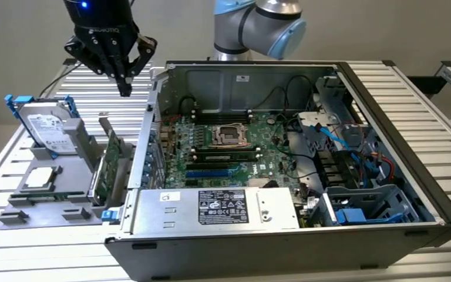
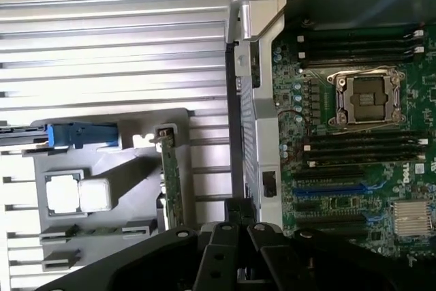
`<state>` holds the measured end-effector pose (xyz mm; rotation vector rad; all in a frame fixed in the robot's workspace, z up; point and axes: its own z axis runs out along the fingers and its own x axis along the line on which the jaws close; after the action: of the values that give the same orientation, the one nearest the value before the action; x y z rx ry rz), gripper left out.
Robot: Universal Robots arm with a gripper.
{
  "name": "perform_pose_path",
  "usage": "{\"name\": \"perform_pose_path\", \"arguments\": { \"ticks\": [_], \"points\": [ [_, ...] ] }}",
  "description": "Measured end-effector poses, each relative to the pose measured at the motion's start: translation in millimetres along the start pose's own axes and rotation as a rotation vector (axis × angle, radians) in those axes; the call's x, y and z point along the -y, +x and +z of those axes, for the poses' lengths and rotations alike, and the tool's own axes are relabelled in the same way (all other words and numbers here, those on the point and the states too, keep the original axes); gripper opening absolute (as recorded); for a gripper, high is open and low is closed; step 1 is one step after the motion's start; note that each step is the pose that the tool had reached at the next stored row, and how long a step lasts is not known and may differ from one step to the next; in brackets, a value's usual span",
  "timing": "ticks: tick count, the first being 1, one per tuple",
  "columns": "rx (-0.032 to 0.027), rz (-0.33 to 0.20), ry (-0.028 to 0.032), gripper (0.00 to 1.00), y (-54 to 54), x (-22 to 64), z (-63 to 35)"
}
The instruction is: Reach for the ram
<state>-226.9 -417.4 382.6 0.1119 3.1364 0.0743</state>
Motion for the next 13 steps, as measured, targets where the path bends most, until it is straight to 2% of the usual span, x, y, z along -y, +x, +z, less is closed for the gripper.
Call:
{"name": "perform_pose_path", "arguments": {
  "ticks": [13],
  "points": [
    [-0.0062,0.000,0.0004,0.11,38.3,17.7,5.6]
  ]
}}
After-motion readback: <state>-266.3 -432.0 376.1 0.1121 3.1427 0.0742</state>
